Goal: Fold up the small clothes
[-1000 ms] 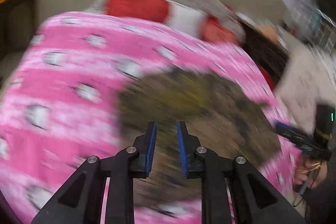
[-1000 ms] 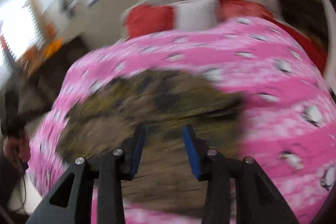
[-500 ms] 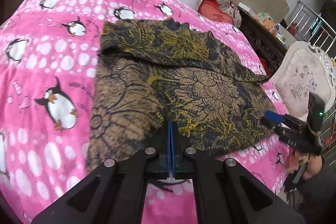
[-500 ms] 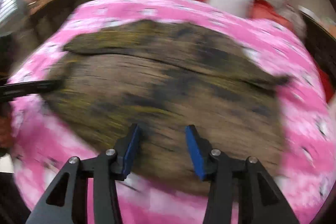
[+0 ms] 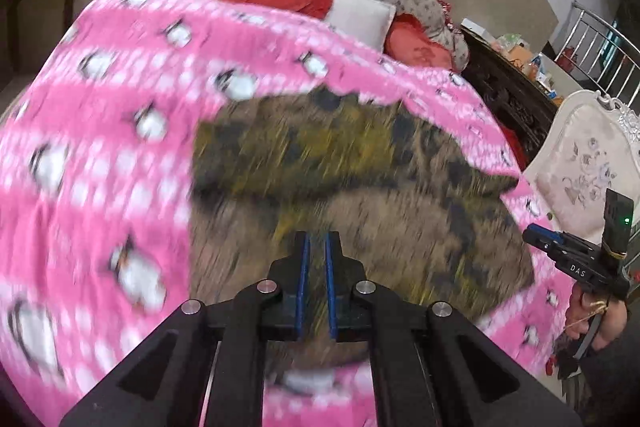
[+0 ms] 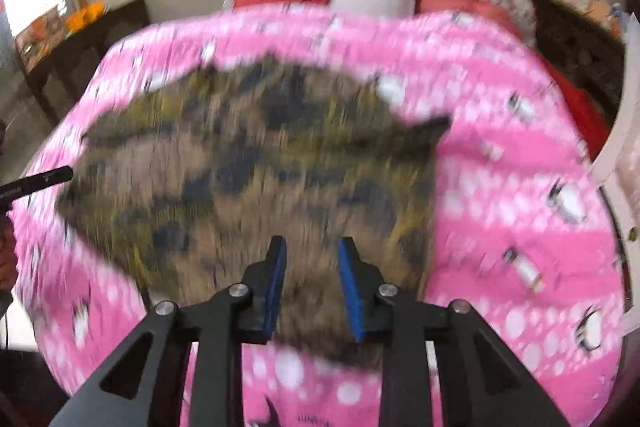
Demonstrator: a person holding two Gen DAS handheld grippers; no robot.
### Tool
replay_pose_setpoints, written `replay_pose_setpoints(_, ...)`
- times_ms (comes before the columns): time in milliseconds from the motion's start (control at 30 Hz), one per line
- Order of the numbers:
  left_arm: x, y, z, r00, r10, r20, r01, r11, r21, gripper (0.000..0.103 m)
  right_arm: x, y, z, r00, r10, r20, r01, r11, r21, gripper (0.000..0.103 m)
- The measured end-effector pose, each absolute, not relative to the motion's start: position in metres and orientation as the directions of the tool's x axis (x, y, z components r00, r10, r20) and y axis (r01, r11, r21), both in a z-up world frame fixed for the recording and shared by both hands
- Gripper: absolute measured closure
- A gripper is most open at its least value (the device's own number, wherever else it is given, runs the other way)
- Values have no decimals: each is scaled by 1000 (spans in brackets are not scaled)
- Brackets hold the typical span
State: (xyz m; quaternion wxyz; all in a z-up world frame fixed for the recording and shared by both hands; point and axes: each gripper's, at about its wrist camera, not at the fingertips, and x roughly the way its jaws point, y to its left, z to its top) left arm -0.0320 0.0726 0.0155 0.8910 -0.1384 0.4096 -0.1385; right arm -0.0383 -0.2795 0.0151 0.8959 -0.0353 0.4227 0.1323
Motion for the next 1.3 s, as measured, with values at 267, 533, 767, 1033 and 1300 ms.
replay_pose_setpoints(267, 29, 39, -27, 440, -258, -860, 89, 966, -244, 103, 47, -258, -12, 478, 88, -874, -182, 983, -1, 67)
replay_pose_setpoints(533, 113, 65, -21, 517, -270, -812, -34, 942, -335, 103, 122, -256, -13, 518, 112, -848, -180, 983, 20, 58)
replay_pose_setpoints(767, 125, 85, 27, 724, -199, -660, -71, 931, -358, 102, 147, -264, 34, 709, 115, -696, -97, 993, 65, 58)
replay_pose_setpoints(1033, 126, 41, -13, 680, -222, -699, 24, 959, -282, 97, 141, -239, 14, 695, 128, -707, -122, 991, 60, 58)
replay_pose_setpoints(1300, 130, 44, -40, 653, -202, -730, -22, 958, -285, 97, 153, -239, -32, 657, 112, -746, -108, 993, 54, 45)
